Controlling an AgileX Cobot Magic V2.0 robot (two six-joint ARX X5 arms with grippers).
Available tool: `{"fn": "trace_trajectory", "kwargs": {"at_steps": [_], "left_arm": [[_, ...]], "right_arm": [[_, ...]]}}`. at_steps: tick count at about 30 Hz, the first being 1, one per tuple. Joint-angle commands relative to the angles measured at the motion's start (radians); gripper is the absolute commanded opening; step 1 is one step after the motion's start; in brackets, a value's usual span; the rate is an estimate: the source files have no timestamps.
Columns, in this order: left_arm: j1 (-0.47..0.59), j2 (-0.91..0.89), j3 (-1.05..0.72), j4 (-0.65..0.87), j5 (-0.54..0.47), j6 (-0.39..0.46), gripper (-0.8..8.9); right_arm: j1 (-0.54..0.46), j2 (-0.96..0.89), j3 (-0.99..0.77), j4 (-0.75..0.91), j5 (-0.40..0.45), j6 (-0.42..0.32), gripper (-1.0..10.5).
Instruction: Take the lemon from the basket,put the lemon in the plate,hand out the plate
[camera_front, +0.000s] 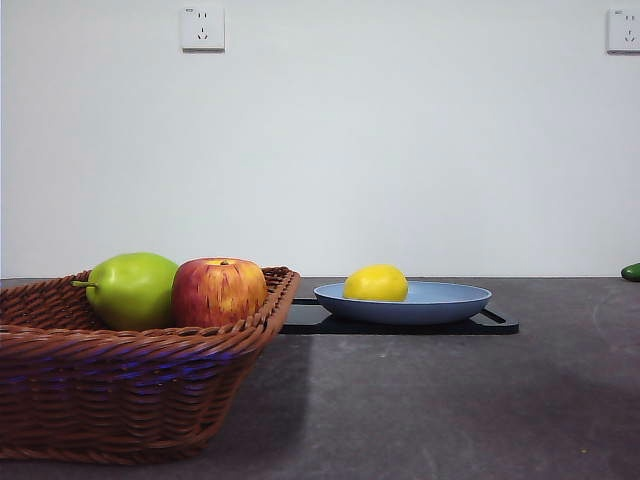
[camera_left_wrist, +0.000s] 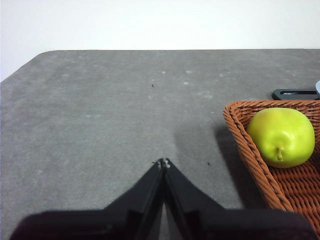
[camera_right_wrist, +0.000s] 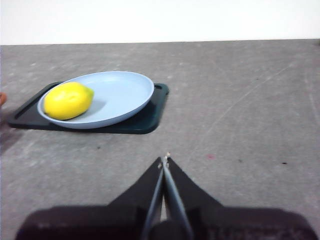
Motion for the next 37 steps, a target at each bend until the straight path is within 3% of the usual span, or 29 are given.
{"fn": "trace_trajectory", "kwargs": {"at_steps": [1,37], "left_arm": [[0.003,-0.003,-0.002,-0.002,0.001,-0.006,0.08],[0.003,-0.003,-0.002,-0.003,0.001,-0.006,0.08]], "right_arm": [[0.001,-0.003,-0.013,0.003,0.038,-0.007,0.0],[0.001,-0.003,-0.013,0.003,0.052,-0.008,0.0]]}}
